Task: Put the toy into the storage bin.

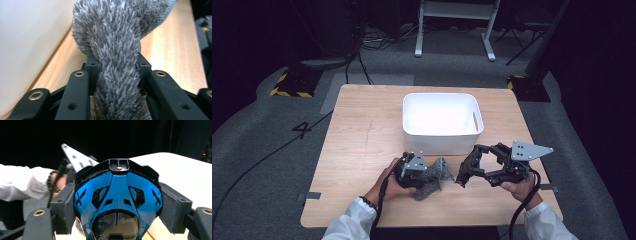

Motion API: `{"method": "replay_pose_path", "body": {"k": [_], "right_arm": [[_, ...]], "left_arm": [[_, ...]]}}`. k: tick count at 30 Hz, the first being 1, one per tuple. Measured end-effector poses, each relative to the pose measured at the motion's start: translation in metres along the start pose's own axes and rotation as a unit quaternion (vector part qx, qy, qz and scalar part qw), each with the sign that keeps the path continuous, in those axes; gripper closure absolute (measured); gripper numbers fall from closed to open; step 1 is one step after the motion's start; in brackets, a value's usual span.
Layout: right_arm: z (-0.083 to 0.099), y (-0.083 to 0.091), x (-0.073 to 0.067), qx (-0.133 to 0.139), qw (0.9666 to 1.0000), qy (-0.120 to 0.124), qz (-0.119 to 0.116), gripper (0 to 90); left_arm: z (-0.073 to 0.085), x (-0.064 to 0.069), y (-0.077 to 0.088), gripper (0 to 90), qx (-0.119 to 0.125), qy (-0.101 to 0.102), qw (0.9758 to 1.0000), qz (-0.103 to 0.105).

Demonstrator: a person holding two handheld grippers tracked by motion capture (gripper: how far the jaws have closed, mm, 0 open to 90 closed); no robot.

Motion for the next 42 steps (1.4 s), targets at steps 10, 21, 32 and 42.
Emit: {"method": "replay_pose_path", "body": {"k": [10,21,32,42], "right_arm": [[0.009,0.008,0.017,-0.025,0.9991,0.0,0.035,26.4],[0.012,0.008,0.017,-0.035,0.9989,-0.001,0.031,26.4],[0.012,0.018,0.019,-0.037,0.9984,-0.004,0.043,26.4],[0.011,0.031,0.024,-0.038,0.9973,-0.005,0.062,26.4]], "left_arm": [[0.012,-0.009,0.009,45.0,-0.01,0.051,0.9981,-0.034],[-0.004,0.016,0.004,16.0,-0.011,0.016,0.9991,-0.038],[0.0,0.019,0.027,15.9,-0.012,0.0,0.9986,-0.051],[0.031,0.008,0.047,16.0,-0.039,0.03,0.996,-0.075]]}}
Point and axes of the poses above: each handheld gripper's, and its own axes: y roughly backward along the jaws, z roughly out of its underside, x roughly to its right, the point moved 1 cm from there along -y, roughly forward along the jaws, and after that the axes turned 11 degrees about x, right-handed, at the moved point
